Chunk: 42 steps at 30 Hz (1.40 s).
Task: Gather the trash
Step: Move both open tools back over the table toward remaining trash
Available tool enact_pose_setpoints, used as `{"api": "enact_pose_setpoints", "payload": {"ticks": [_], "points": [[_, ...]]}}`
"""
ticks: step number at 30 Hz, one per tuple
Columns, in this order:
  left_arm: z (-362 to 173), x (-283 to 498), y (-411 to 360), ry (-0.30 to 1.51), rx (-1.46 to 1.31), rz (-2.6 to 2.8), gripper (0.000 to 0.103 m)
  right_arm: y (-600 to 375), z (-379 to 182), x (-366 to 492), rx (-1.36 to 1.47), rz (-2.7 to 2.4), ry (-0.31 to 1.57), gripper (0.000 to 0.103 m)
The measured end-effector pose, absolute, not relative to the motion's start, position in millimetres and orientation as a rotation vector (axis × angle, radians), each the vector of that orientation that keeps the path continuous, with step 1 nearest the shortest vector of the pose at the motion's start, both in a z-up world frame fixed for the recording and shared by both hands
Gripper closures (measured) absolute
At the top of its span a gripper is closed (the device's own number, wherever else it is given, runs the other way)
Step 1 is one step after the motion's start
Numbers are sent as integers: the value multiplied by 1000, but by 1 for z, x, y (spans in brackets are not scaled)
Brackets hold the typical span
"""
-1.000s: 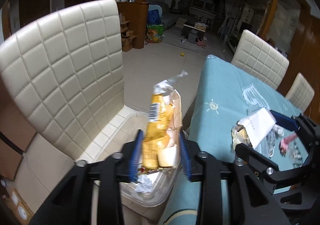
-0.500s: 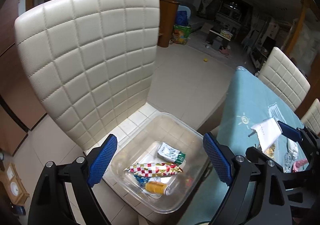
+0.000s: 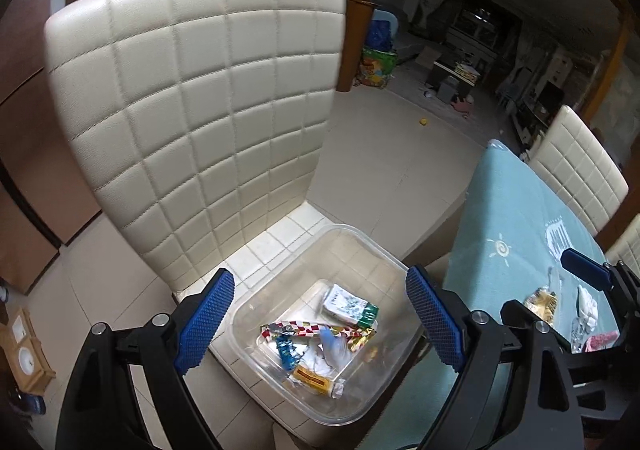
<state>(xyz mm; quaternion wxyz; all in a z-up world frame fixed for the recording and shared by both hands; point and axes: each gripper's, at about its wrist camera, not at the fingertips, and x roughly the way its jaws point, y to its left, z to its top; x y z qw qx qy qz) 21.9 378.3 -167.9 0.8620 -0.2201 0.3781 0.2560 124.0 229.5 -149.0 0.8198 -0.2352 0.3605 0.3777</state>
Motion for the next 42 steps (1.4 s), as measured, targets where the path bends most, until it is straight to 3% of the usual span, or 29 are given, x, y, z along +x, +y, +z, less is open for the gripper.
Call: {"api": "enact_pose_setpoints", "payload": {"ticks": [26,35,42], "points": [[-113,105,130,922,-68,85,17,-59,-149,132,-24,219,790,8],[-120,98,101,904,-30,59,17,-91,-153,113,-59,179,813,8],[-154,80,132,919,-85,125,17,-97,-171,98,-77,230,824,8]]}}
